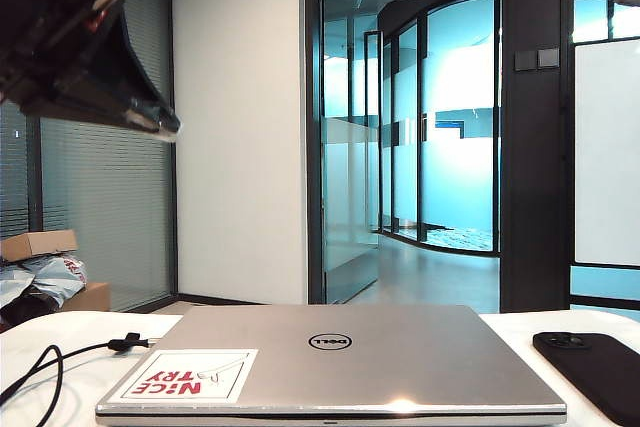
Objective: Pick up the charging cable and the phone, plug the charging cable into the charging port on the phone, and finally place them back on the table.
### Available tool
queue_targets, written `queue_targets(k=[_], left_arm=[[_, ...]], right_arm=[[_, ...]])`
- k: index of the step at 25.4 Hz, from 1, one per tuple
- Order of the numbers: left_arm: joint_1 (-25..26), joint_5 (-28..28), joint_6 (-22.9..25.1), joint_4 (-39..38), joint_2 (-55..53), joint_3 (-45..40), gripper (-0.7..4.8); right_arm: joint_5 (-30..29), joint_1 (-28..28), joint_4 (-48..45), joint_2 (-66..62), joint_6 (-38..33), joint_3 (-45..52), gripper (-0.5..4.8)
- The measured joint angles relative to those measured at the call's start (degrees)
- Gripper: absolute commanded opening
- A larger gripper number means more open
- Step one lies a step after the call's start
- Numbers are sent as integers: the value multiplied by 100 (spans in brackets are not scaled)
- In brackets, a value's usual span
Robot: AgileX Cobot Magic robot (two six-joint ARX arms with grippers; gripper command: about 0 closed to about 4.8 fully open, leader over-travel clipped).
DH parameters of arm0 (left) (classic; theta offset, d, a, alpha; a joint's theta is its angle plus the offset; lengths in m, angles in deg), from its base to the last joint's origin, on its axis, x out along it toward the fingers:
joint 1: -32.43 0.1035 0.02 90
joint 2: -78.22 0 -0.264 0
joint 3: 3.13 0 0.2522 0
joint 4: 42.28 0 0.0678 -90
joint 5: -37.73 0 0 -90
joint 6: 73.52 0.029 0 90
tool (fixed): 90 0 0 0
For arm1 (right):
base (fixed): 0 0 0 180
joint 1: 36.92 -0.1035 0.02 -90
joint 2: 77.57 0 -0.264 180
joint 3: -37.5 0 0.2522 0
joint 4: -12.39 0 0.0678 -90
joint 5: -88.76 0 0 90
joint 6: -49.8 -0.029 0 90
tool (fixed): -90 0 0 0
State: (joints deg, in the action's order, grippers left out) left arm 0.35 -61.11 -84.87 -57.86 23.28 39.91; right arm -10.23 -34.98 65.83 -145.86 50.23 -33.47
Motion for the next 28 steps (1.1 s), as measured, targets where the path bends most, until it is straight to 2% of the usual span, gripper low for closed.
queue_targets(k=[9, 14, 18, 21, 24, 28], left_arm=[[0, 0, 2, 721, 122, -50, -5], [24, 0, 269, 730, 1023, -83, -5], [922, 9, 387, 680, 2081, -496, -5], [1845, 11, 389, 367, 2833, -876, -5], [2227, -11, 503, 315, 3368, -1305, -5], [2282, -9, 629, 308, 3906, -1797, -5]], right_arm=[[0, 2, -28, -17, 0, 0, -1], [0, 0, -28, -17, 0, -2, -1], [-2, -2, -33, -17, 0, 0, -1], [2, 0, -33, -22, 0, 0, -1], [0, -4, -33, -24, 0, 0, -1], [2, -2, -33, -24, 0, 0, -1]])
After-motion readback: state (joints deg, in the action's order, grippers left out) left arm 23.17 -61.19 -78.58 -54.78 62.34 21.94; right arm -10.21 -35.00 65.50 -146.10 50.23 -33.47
